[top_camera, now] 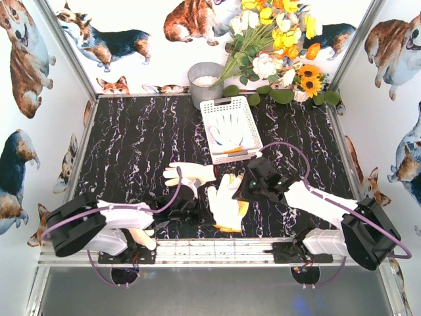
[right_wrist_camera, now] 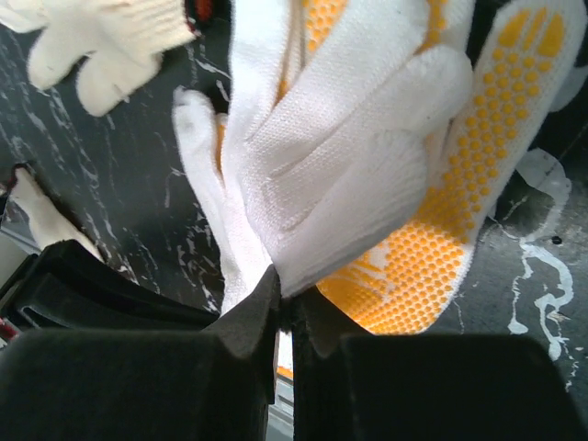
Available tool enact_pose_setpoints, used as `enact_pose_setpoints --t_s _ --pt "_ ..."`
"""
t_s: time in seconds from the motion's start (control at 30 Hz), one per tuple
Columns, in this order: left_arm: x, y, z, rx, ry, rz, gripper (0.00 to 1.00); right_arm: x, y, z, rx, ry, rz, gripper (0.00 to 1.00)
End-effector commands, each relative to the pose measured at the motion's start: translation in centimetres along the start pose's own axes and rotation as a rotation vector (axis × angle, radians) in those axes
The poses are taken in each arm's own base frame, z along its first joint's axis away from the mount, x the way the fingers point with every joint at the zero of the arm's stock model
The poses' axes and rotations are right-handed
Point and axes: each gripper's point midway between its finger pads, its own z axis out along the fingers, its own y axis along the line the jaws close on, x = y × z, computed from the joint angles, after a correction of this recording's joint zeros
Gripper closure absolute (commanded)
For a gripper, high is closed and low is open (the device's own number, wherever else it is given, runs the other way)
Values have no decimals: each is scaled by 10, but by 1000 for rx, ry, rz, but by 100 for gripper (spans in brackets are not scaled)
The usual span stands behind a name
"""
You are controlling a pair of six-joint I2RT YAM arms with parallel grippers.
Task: Put the gloves into the storage basket
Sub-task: Pair the glove with the glove.
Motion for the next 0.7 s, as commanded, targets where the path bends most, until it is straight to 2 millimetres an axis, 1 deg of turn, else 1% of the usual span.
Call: enact_pose_setpoints --t_s 0.0,0.13,0.33,0.5,0.67 --pt "-19 -28 -8 38 -81 24 99 -31 32 -16 -59 -90 -21 100" --pt "-29 -43 -14 54 -118 37 100 -43 39 -24 -54 -117 -32 100" --pt "-46 -63 -19 74 -174 50 100 -63 36 -30 -30 -137 -36 100" --pt "-60 -79 -19 87 -203 78 100 -77 32 -31 -25 -139 -32 100" --pt "-69 -92 -16 88 -215 107 100 -93 36 -35 -32 -151 -49 100"
